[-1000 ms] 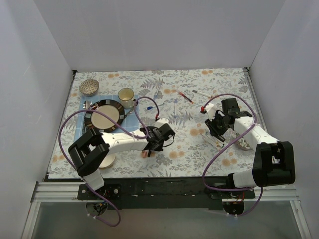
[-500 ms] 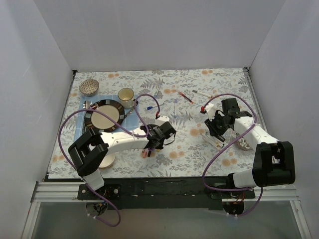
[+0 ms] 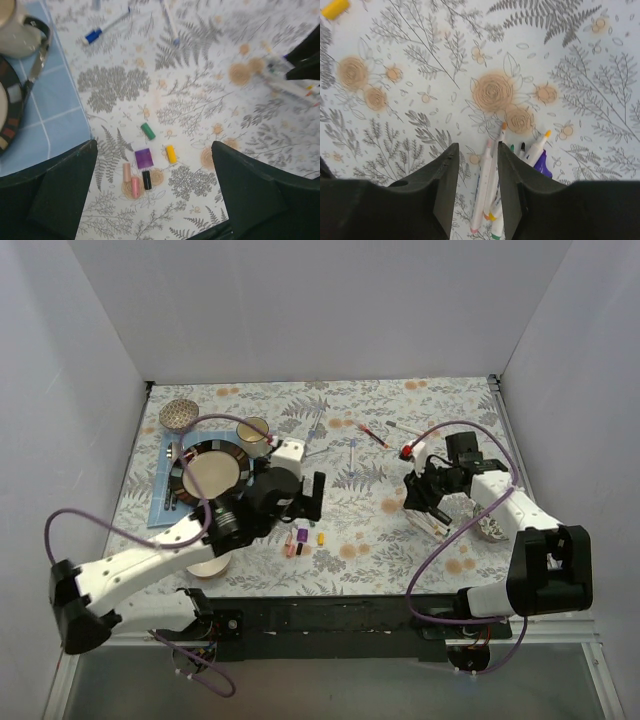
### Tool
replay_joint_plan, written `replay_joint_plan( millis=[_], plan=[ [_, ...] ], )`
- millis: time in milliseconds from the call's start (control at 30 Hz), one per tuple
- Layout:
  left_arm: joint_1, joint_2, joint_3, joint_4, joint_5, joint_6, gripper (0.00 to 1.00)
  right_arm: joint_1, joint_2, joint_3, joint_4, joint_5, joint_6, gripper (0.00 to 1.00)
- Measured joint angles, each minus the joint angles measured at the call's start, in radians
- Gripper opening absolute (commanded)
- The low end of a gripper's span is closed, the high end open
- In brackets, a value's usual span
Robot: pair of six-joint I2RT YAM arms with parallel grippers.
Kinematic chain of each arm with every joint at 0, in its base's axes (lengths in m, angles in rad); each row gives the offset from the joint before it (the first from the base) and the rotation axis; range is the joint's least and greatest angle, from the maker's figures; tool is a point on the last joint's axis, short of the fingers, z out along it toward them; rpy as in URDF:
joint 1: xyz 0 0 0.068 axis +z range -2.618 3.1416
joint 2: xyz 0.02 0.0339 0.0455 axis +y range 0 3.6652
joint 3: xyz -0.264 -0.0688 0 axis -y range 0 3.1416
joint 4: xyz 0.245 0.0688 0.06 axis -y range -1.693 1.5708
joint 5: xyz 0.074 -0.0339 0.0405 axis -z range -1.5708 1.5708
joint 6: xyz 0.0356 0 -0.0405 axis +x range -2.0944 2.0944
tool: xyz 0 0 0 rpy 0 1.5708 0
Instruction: Open the pen caps
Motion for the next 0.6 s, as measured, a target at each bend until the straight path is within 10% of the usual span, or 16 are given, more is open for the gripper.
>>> replay_joint_plan(
  millis=[300, 600],
  plan=[
    [0.020, -0.485, -0.298, 0.180, -0.066, 0.145, 0.98, 0.187, 0.269, 0.406, -0.003, -0.040, 0.220, 0.66],
    [0.032, -0.517, -0.336, 0.194, -0.060, 0.161, 0.98, 0.394, 0.649, 0.758, 0.001, 0.403, 0.539, 0.71]
  ],
)
